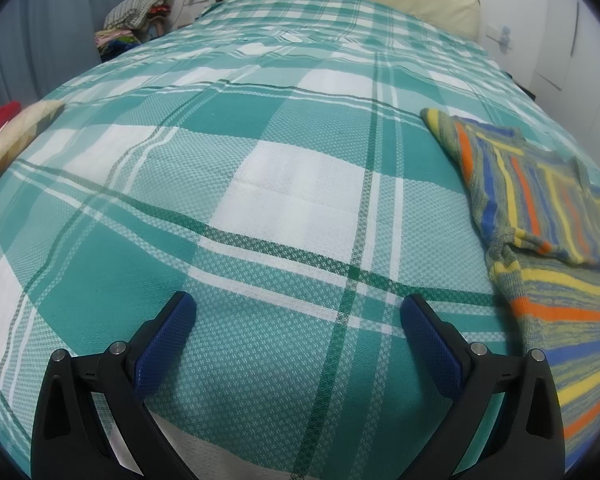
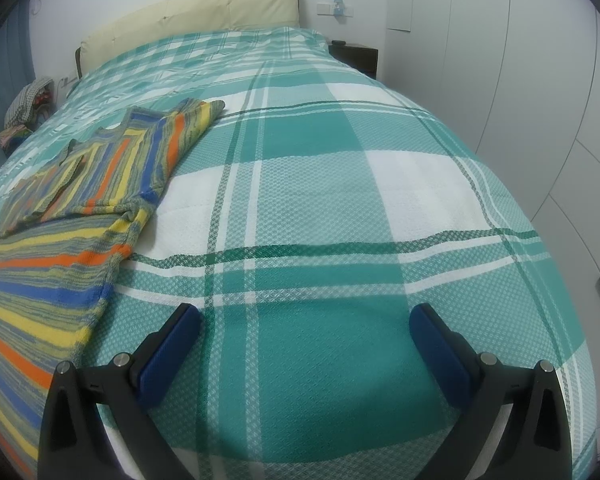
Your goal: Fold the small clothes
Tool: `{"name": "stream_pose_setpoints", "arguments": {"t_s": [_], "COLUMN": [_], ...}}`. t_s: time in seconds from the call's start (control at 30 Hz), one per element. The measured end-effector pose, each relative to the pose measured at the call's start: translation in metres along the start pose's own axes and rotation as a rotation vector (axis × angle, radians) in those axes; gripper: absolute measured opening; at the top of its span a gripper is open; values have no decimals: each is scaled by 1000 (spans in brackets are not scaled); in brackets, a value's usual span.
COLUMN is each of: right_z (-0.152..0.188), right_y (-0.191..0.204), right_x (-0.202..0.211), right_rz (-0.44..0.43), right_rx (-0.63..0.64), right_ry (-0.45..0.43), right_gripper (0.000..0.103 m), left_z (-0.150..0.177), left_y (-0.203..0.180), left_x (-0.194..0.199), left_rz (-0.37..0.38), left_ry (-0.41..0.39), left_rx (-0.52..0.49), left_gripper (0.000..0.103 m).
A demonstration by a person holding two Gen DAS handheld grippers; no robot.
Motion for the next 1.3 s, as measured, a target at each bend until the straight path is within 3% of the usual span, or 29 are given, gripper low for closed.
{"name": "stream_pose_setpoints", "arguments": {"t_s": [1.1,1.3], "right_z": [0,-1], "right_y": [0,-1], "right_x": [1,-2], "right_rz": [-2,-3], "right_rx": [1,5], "right_ry": [2,22], "right_gripper": [103,103], "left_z": [1,0], "left_y": [0,12], "left_x": [3,28], "left_rz": [-20,22], "left_ry": [-3,65], "left_rx": [-1,56], "left_gripper": [103,102]}}
Point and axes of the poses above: each gripper's, at about its wrist camera, not at the fingertips, and x roughly against the way its jaws point, y to its left, z to its underside, the point moved 5 cm from there along -x, roughly the way its jaws point
